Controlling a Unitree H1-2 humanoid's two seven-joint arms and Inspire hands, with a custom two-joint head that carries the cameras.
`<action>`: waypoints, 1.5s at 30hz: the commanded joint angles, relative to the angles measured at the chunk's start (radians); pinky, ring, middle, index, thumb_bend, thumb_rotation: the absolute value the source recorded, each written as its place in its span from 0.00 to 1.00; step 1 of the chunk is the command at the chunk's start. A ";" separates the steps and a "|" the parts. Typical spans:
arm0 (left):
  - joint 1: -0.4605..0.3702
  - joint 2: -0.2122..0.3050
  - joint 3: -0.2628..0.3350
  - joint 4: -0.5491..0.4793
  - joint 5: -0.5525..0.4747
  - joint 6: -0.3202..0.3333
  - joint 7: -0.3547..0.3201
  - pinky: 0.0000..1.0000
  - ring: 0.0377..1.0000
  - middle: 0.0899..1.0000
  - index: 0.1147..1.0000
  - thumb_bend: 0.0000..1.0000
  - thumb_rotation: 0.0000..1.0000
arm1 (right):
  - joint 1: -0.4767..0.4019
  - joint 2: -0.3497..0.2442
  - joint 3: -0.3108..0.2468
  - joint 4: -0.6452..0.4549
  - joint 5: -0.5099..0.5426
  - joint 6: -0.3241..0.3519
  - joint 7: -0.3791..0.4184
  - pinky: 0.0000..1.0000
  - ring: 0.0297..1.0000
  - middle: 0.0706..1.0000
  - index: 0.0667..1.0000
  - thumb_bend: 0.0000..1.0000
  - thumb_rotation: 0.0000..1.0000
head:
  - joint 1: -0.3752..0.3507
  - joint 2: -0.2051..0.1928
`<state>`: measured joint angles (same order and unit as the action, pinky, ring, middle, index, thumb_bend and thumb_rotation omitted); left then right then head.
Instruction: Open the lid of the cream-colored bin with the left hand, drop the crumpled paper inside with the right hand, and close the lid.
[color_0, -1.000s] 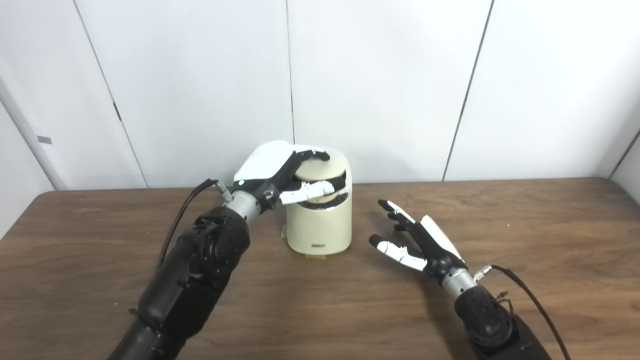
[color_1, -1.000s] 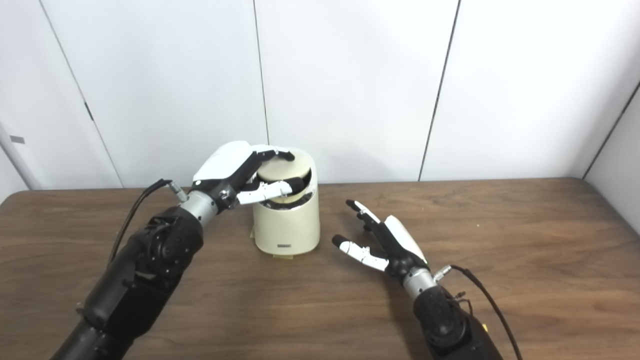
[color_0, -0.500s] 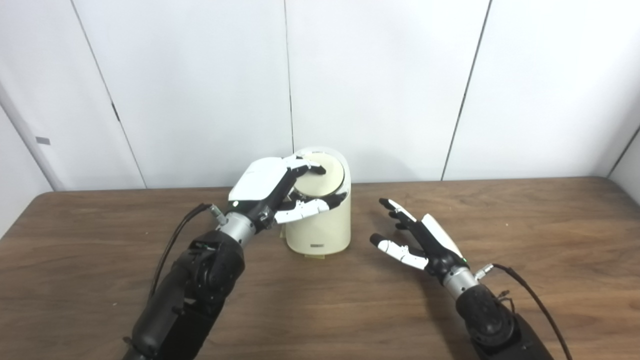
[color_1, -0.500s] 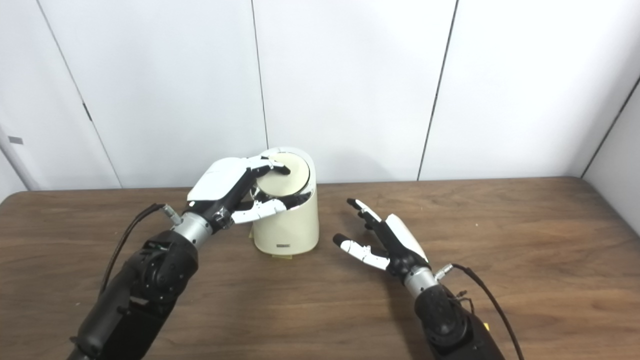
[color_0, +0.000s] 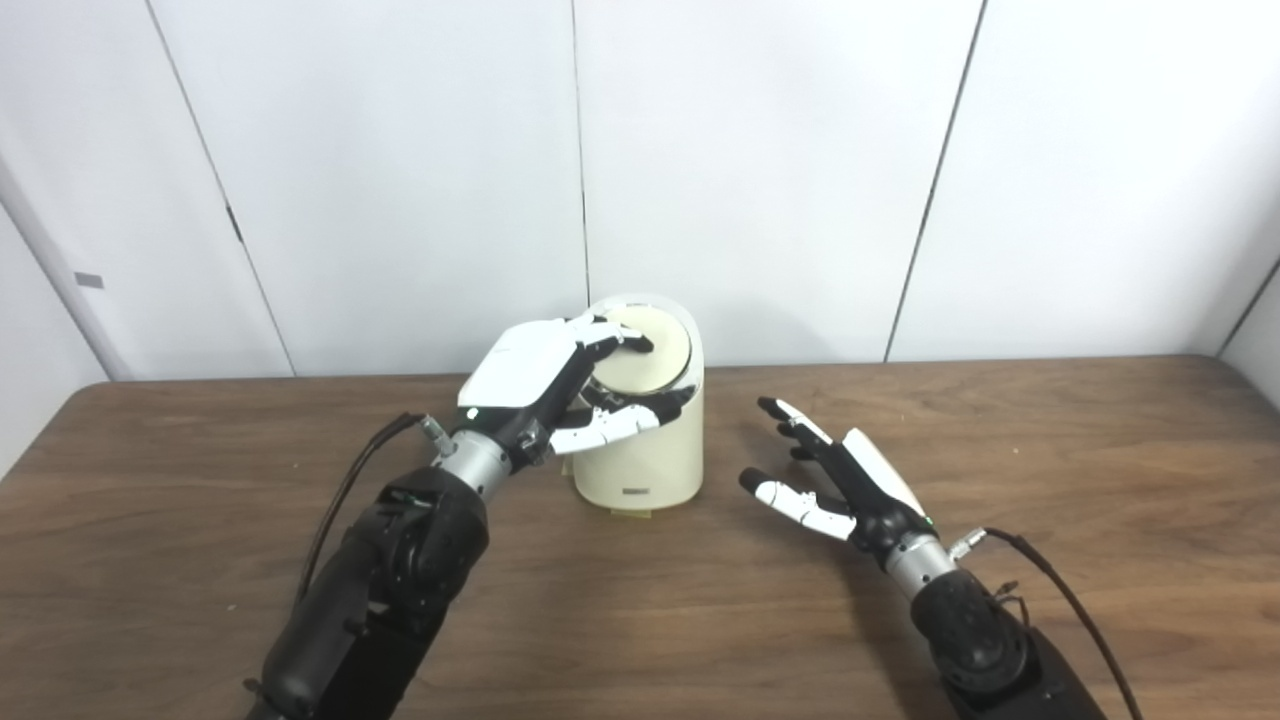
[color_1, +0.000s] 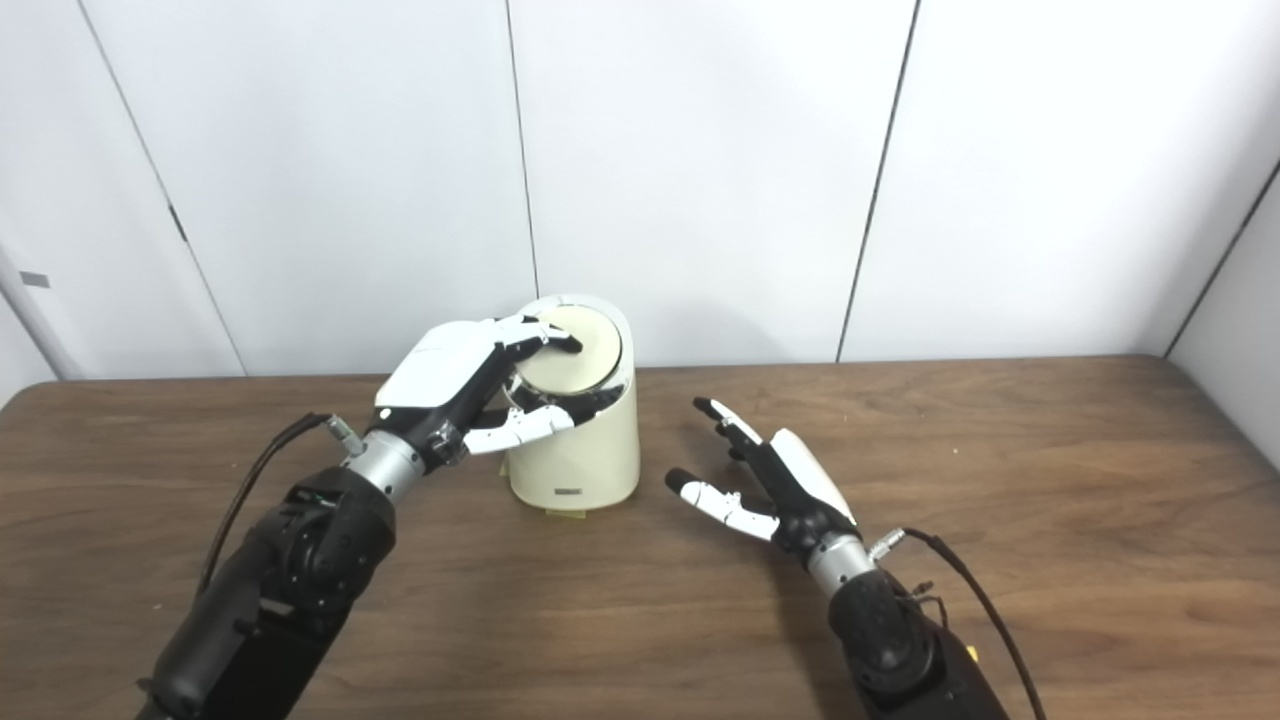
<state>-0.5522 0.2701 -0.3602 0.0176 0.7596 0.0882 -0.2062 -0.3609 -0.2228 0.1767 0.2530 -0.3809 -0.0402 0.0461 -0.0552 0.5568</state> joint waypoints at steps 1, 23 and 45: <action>-0.006 0.018 -0.011 -0.027 0.034 -0.022 0.011 0.95 0.90 0.84 0.81 0.68 1.00 | -0.035 -0.012 -0.009 -0.027 -0.001 -0.023 -0.009 0.86 0.92 0.95 0.93 0.41 0.74 | -0.001 0.002; 0.019 0.043 -0.085 -0.093 0.326 -0.068 0.030 1.00 0.91 0.82 0.79 0.74 1.00 | -0.035 -0.006 -0.010 -0.027 0.004 -0.022 -0.009 0.85 0.92 0.94 0.93 0.42 0.72 | -0.002 0.002; 0.002 0.069 -0.043 0.029 0.050 -0.180 -0.047 1.00 0.81 0.64 0.62 0.90 1.00 | -0.041 -0.002 -0.009 -0.022 0.009 -0.020 -0.005 0.85 0.92 0.94 0.93 0.43 0.73 | -0.003 0.006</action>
<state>-0.5463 0.3179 -0.3862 0.0235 0.8232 -0.0765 -0.1925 -0.3610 -0.2183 0.1766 0.2538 -0.3776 -0.0401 0.0462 -0.0568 0.5614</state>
